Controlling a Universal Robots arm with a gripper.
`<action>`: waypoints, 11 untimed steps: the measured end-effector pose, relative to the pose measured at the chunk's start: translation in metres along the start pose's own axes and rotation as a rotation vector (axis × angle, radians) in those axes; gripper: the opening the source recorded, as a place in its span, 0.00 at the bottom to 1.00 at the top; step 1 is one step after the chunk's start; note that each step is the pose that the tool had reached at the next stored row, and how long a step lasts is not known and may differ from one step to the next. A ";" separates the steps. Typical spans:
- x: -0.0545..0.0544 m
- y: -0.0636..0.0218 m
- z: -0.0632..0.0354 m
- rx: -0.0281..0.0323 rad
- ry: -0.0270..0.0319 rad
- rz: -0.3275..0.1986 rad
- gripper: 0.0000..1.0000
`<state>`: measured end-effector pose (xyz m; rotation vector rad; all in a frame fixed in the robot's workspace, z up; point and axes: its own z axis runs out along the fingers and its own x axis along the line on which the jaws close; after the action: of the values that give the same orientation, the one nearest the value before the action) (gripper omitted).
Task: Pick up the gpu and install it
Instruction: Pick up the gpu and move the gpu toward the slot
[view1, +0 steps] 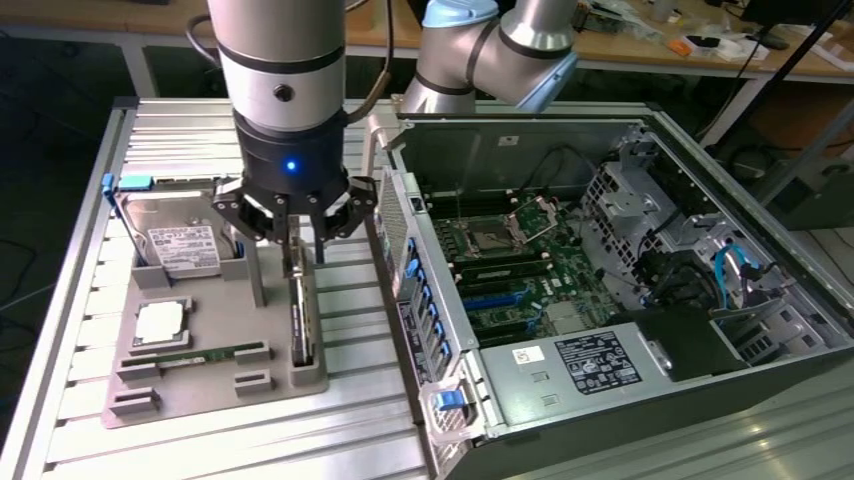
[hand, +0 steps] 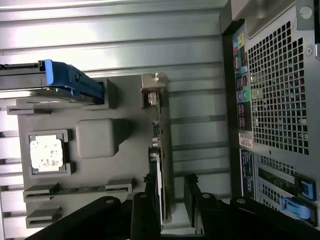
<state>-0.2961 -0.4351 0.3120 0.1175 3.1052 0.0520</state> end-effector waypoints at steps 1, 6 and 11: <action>0.002 -0.0004 0.0021 -0.0003 -0.0016 0.000 0.36; 0.005 -0.0012 0.0149 -0.0005 -0.0051 0.000 0.36; 0.007 -0.0016 0.0245 -0.0006 -0.0074 0.000 0.36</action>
<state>-0.3026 -0.4353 0.2873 0.1171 3.0978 0.0524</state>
